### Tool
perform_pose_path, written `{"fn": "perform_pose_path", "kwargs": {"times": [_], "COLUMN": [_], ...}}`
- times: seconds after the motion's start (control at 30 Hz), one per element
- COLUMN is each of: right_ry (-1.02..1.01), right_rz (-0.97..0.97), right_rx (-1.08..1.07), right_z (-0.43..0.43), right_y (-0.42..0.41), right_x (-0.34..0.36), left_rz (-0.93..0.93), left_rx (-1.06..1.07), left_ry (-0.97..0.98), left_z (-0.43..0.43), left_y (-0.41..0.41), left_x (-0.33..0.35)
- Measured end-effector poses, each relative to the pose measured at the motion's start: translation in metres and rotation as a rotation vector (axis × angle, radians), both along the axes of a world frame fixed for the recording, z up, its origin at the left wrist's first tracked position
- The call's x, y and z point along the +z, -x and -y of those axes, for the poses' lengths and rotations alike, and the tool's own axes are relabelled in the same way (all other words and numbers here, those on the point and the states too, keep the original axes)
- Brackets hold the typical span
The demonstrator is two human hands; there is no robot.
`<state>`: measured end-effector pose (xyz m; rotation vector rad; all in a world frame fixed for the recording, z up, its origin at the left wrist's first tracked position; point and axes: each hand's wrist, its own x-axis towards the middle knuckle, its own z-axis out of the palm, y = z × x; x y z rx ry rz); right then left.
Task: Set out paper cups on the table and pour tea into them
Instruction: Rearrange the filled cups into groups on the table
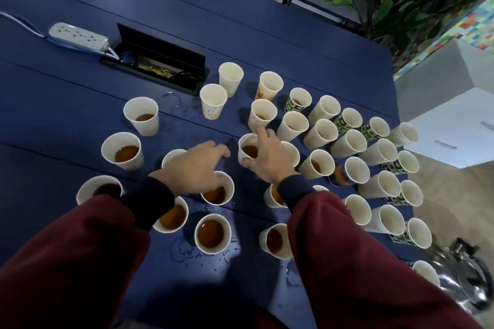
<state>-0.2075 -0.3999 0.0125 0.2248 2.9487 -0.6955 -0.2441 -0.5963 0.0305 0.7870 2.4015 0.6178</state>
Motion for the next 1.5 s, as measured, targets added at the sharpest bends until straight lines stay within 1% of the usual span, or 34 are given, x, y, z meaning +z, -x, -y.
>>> {"fn": "perform_pose_path", "kwargs": {"times": [0.07,0.17,0.23,0.33,0.53,0.67,0.8,0.87,0.9,1.0,1.07,1.1,1.17,1.27,1.33,1.43,1.5], "right_ry": [-0.006,0.002,0.003,-0.004,-0.029,-0.014,0.099,0.154,0.176,0.329,0.453,0.474,0.437,0.286,0.235,0.18,0.159], "right_rz": [0.039,0.077,0.09,0.125,0.158,0.144,-0.014,-0.043,-0.027,0.025,-0.026,-0.057,-0.113,-0.22,-0.261,-0.258,-0.247], "right_rx": [0.004,0.013,0.015,0.011,0.017,0.046,0.052,0.086,0.115,0.19,0.146,0.097,0.003,-0.077,-0.113,-0.221,-0.318], "right_z": [-0.003,-0.002,0.0,0.0,-0.005,-0.007,-0.008,-0.005,-0.002,0.019,0.036,0.044,0.058,0.074,0.082,0.091,0.095], "right_y": [0.004,0.011,0.015,0.02,0.022,0.019,0.0,-0.013,-0.02,-0.041,-0.05,-0.053,-0.056,-0.057,-0.059,-0.064,-0.067], "right_x": [-0.004,-0.007,-0.009,-0.012,-0.017,-0.011,0.007,0.016,0.02,0.028,0.025,0.022,0.018,0.018,0.019,0.014,0.007], "left_rz": [-0.021,-0.127,-0.211,-0.27,-0.264,-0.241,-0.191,-0.165,-0.159,-0.162,-0.161,-0.163,-0.162,-0.143,-0.111,-0.059,-0.115], "left_rx": [-0.131,-0.265,-0.295,-0.264,-0.17,-0.079,0.061,0.114,0.129,0.159,0.132,0.112,0.073,0.014,-0.025,-0.035,-0.021], "left_ry": [0.067,0.222,0.311,0.337,0.279,0.19,0.026,-0.047,-0.067,-0.074,-0.067,-0.057,-0.045,-0.06,-0.1,-0.168,-0.126], "left_z": [0.003,0.003,0.002,-0.001,-0.003,-0.003,-0.002,-0.003,-0.004,-0.004,-0.005,-0.005,-0.005,0.003,0.012,0.031,0.046], "left_y": [-0.016,-0.035,-0.041,-0.048,-0.051,-0.047,-0.04,-0.031,-0.026,-0.012,-0.008,-0.007,-0.008,-0.006,-0.003,0.005,0.011], "left_x": [-0.006,-0.011,-0.012,-0.015,-0.023,-0.022,-0.016,-0.008,-0.003,0.009,0.017,0.02,0.026,0.034,0.035,0.031,0.023]}}
